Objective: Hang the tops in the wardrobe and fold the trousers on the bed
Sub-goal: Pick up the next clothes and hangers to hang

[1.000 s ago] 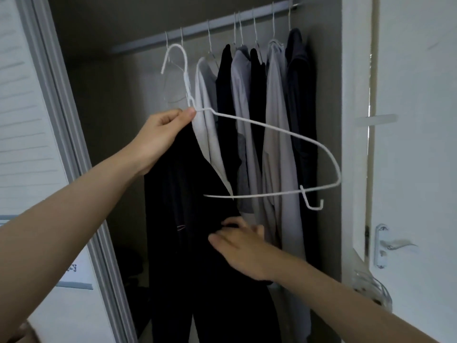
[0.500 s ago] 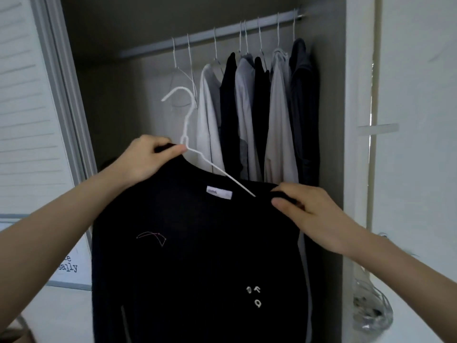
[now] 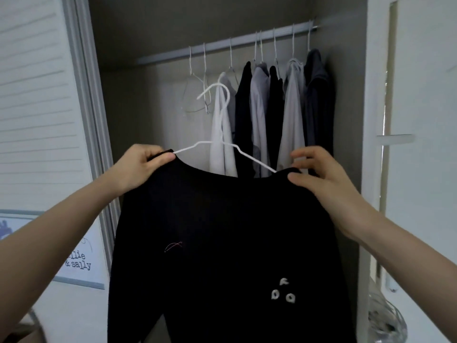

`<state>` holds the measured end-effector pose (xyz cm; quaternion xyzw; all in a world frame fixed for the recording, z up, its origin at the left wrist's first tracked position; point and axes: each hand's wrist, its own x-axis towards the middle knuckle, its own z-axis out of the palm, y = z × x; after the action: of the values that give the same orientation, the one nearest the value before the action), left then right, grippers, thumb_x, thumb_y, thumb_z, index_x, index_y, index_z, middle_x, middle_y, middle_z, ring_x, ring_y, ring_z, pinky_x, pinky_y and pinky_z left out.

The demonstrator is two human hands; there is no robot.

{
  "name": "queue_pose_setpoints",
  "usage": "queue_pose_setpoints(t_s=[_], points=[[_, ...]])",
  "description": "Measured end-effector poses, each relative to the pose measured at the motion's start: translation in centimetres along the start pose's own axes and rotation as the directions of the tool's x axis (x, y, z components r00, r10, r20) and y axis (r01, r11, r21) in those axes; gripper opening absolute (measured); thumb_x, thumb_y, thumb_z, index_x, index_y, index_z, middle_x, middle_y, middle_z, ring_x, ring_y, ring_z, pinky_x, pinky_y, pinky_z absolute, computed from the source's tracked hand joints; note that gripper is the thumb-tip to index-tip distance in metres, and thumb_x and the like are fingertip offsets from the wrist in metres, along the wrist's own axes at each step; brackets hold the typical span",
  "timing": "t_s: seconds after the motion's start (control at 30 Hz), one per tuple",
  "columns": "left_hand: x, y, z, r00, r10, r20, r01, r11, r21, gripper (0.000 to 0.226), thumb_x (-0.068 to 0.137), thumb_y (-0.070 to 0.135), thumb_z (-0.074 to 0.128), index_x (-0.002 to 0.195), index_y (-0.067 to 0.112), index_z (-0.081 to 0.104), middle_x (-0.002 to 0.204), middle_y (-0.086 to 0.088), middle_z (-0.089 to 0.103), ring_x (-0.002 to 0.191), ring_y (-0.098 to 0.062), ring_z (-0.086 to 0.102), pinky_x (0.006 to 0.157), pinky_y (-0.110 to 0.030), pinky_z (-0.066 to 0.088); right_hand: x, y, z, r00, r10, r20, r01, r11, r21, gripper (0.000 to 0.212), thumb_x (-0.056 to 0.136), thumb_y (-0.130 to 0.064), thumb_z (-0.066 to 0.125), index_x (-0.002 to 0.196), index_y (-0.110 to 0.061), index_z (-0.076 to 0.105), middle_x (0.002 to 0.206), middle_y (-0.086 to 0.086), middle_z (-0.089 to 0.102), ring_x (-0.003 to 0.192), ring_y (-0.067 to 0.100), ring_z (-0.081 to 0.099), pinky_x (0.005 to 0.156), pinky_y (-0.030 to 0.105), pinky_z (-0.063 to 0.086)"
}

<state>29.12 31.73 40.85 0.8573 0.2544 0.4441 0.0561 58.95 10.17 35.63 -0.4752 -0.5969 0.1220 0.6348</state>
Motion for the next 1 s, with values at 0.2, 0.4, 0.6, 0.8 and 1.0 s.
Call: queue_pose_setpoints(t_s=[0.2,0.4,0.6,0.8,1.0], points=[[-0.6,-3.9,-1.2,0.985,-0.113,-0.129,0.11,0.993,-0.029,0.044,0.096,0.035,0.056,0.059,0.013,0.048,0.047,0.01,0.043,0.042,-0.002,0.039,0.04,-0.011,0.028,-0.2,-1.9,1.1,0.953,0.174,0.249,-0.159,0.984,-0.079,0.029,0.094,-0.027,0.054,0.083,-0.006,0.071,0.069,0.002,0.067,0.062,0.008,0.063,0.056,0.02,0.047],[1.1,-4.9,1.2,0.979,-0.194,-0.054,0.189,0.977,-0.095,0.042,0.098,0.038,0.051,0.061,0.018,0.054,0.051,0.009,0.047,0.047,-0.002,0.042,0.05,-0.022,0.035,1.9,-6.2,3.5,0.874,0.386,0.295,-0.465,0.842,0.274,0.032,0.092,-0.037,0.057,0.103,-0.011,0.073,0.095,0.006,0.075,0.083,0.018,0.073,0.061,0.024,0.057],[4.9,-4.5,4.3,0.967,-0.238,-0.095,0.22,0.961,-0.171,0.045,0.102,0.035,0.044,0.088,-0.006,0.058,0.075,-0.014,0.053,0.07,-0.021,0.048,0.068,-0.036,0.04,4.3,-8.7,5.9,0.833,0.47,0.291,-0.537,0.814,0.223,0.029,0.093,-0.031,0.059,0.099,-0.005,0.07,0.085,0.009,0.075,0.071,0.02,0.073,0.06,0.029,0.059],[10.4,-4.1,6.2,0.978,-0.205,-0.041,0.188,0.949,-0.254,0.04,0.103,0.032,0.042,0.087,0.001,0.062,0.077,-0.004,0.057,0.072,-0.014,0.052,0.065,-0.018,0.042,6.8,-10.4,7.3,0.862,0.397,0.313,-0.469,0.861,0.198,0.031,0.094,-0.032,0.056,0.108,-0.007,0.069,0.101,0.008,0.074,0.087,0.021,0.072,0.074,0.03,0.059],[14.9,-2.3,7.9,0.971,-0.237,-0.018,0.196,0.842,-0.502,0.036,0.103,0.037,0.04,0.11,0.012,0.064,0.107,-0.007,0.066,0.097,-0.02,0.063,0.092,-0.043,0.052,9.5,-11.5,10.7,0.955,0.271,0.12,-0.286,0.949,0.133,0.032,0.097,-0.025,0.052,0.116,-0.001,0.062,0.118,0.022,0.065,0.107,0.034,0.064,0.096,0.044,0.051]])
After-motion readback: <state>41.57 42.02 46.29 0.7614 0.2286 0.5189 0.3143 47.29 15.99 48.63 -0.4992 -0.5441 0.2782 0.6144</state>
